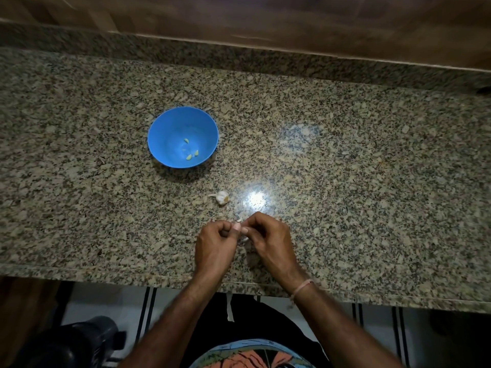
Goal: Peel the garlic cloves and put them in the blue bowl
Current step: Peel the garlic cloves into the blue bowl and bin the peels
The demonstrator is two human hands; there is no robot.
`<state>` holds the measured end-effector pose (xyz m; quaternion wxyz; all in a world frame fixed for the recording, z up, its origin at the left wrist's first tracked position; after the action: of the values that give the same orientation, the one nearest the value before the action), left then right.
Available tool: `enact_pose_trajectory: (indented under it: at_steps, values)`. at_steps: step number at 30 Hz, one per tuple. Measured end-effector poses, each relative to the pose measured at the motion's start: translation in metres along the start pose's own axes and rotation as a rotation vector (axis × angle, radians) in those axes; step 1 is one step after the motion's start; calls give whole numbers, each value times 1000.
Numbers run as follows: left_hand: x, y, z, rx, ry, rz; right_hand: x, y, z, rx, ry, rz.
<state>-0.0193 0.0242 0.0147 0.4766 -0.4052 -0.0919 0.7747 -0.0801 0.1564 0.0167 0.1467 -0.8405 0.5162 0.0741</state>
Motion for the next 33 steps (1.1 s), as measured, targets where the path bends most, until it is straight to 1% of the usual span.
enact_pose_trajectory:
  at_steps: [3,7,9,11,12,13,14,15,16,17,19,20,21,22,23,24,25,27,28,29,30,33]
  values:
    - [2,-2,2,3,-39,-23,-3,2,2,4,22,35]
    - [3,-7,8,42,-47,7,-1,0,-1,43,27,29]
    - [0,-9,11,85,-25,41,2,-2,2,179,104,-4]
    - [-2,-9,10,158,89,89,7,-5,4,389,300,-57]
    - [-3,-8,9,191,156,109,9,-8,4,469,382,-82]
    - [-3,-8,8,210,195,118,10,-9,3,500,411,-92]
    - [-3,-7,7,215,214,112,11,-9,2,469,370,-88]
    - [-4,-6,7,216,208,101,10,-9,-1,382,280,-79]
    - [-3,-4,5,199,168,71,9,-8,-4,260,168,-76]
    - [-2,-3,4,154,71,12,8,-7,-5,125,59,-72]
    - [1,2,1,-28,-223,-165,7,-5,-2,-111,-177,-65]
    - [3,2,1,-128,-333,-252,7,-5,0,-187,-286,-66]
    - [3,2,0,-207,-381,-307,6,-4,1,-241,-367,-68]
    - [3,1,1,-237,-381,-322,6,-3,0,-261,-403,-65]
    - [3,0,2,-224,-380,-297,6,-2,-2,-218,-378,-66]
    - [2,-2,3,-166,-359,-244,6,-1,-4,-90,-264,-73]
    - [0,-5,6,-85,-297,-170,6,0,-4,107,-62,-83]
    - [-5,-11,12,111,-14,4,8,-2,-2,494,381,-117]
    - [-7,-13,15,187,118,75,8,-4,-1,611,530,-141]
    - [-9,-14,17,222,170,113,8,-5,-1,653,595,-157]
    - [-11,-13,18,226,164,116,8,-6,-1,635,595,-154]
    - [-11,-3,12,163,-13,37,6,-7,-6,437,356,-54]
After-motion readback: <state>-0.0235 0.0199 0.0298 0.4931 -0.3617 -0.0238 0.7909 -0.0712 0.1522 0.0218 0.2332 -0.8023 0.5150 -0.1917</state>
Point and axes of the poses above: each hand's wrist, its own y-axis towards the middle knuckle, its own x-axis out of the palm, z = x × y, the point moved 3 cm from there along y, towards the middle knuckle, and after that the axes turned 6 degrees about y, right-handed, at the moved point
